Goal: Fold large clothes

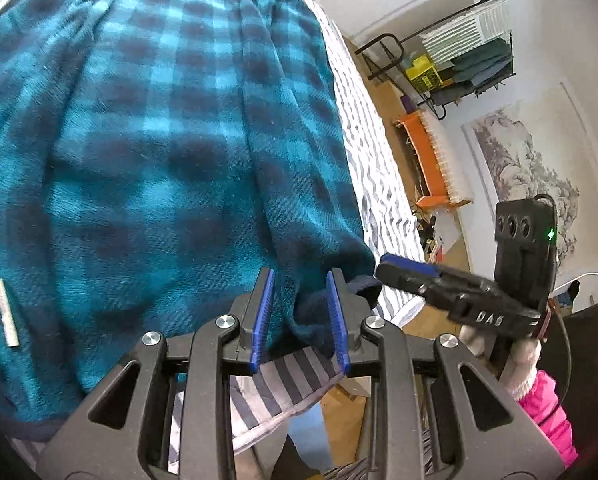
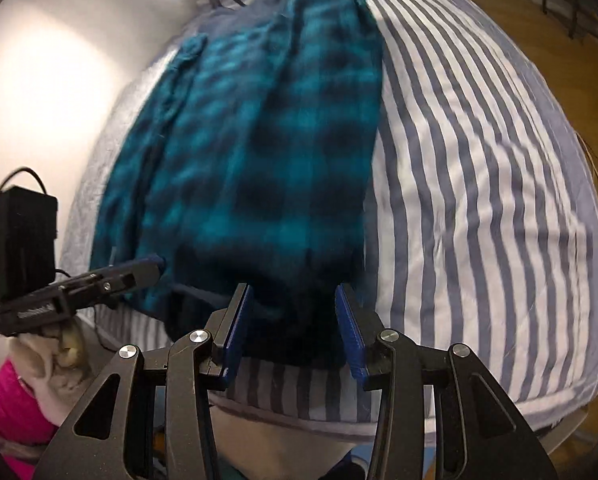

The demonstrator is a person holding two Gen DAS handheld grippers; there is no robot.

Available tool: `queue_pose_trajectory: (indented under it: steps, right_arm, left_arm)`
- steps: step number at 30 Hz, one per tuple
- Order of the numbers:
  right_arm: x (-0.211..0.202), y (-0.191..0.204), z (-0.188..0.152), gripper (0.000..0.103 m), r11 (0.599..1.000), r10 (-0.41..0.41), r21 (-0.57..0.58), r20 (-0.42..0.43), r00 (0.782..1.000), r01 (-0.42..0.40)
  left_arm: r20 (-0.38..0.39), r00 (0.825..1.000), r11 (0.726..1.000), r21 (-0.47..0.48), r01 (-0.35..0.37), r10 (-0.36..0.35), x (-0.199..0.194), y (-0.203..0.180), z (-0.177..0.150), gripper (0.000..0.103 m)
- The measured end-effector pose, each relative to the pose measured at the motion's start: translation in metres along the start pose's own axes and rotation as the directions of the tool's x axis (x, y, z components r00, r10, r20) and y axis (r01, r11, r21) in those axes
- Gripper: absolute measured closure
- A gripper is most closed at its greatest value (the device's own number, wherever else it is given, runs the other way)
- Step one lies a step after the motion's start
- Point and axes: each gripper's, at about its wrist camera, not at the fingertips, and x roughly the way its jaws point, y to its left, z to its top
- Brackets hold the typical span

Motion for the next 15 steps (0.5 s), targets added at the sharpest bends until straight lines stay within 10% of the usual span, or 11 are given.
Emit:
queue_pose_trajectory:
  steps: [7, 15]
  right_arm:
    - [0.015, 0.003, -0.022, 0.062, 0.996, -0.081, -0.044, -0.065, 0.995, 0.078]
    - [-0.007, -0.021, -0.021, 0.062, 0.989, 0.127, 0.072, 0.013, 0.992, -0.128]
  left_arm:
    - [-0.061, 0.987, 0.970, 0.207, -0.131, 0.147, 0.025, -0.015, -0.025, 0.078]
    - [0.021, 1.000, 0.999, 0.040, 0.005, -0.006, -0.012, 0.000, -0.007, 0.078]
